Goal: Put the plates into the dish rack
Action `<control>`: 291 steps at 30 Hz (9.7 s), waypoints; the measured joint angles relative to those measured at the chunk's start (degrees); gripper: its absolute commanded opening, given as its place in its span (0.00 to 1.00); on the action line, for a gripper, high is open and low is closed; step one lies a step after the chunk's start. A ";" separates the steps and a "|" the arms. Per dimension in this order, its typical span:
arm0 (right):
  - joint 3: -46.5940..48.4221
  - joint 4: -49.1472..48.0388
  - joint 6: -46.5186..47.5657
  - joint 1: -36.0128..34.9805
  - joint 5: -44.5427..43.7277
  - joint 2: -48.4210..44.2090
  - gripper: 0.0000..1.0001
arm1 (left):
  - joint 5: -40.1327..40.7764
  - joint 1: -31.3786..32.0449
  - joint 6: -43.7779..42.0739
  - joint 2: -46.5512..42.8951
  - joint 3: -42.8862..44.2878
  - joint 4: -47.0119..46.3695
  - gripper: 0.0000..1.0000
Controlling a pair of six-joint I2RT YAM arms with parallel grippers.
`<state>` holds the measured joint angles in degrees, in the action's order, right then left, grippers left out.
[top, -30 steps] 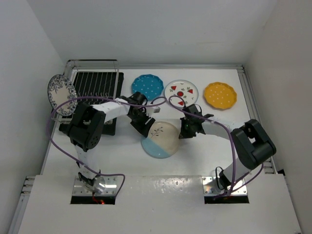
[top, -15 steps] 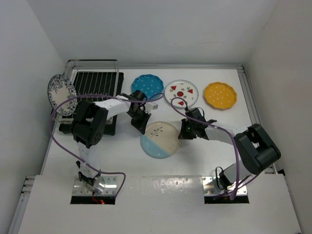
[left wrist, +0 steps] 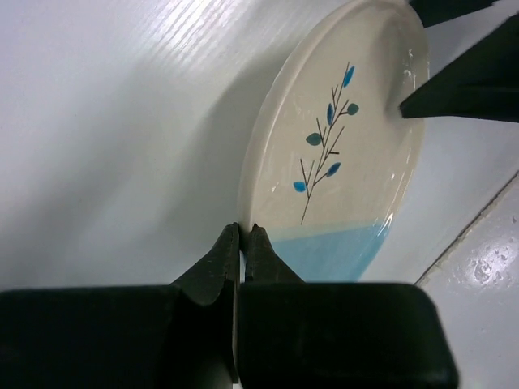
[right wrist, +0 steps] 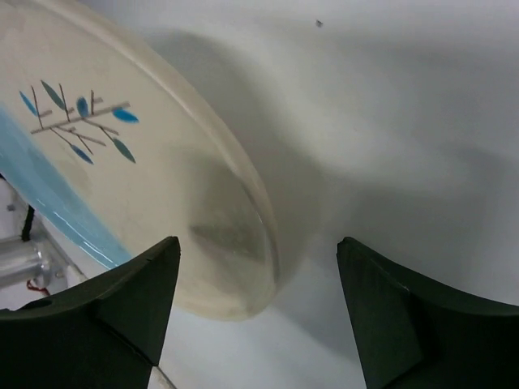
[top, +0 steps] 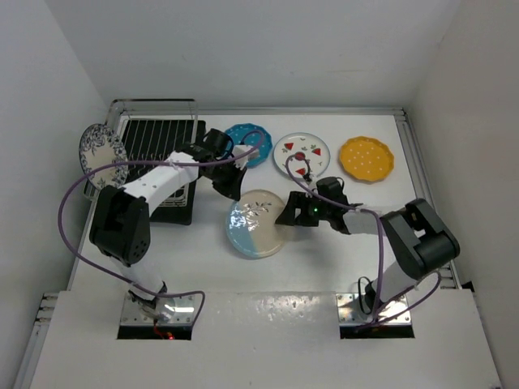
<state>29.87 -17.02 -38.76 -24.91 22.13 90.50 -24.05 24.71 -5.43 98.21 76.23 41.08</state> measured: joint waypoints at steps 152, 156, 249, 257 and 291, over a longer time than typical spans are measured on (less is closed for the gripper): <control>21.22 40.70 11.96 -3.43 -42.64 -12.35 0.85 | 33.22 -45.07 -13.79 -16.65 10.05 7.43 0.00; 20.59 41.03 12.11 -3.43 -42.82 -13.14 0.85 | 32.44 -45.33 -13.11 -16.68 10.01 6.58 0.00; 50.18 37.79 -19.65 38.03 -39.74 29.64 0.46 | 14.03 -14.71 1.18 12.15 21.31 -2.80 0.58; 48.19 37.18 -21.16 41.05 -33.83 28.39 0.00 | 14.29 -14.80 0.79 11.91 21.29 -2.62 0.58; -7.76 28.13 -22.27 2.60 -24.87 -20.72 0.00 | -4.81 4.72 -5.46 19.58 8.00 -1.77 0.72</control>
<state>22.11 11.11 -61.04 -22.31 -2.74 69.78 -28.86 29.43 -10.90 117.80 84.23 39.31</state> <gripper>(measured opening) 0.035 0.715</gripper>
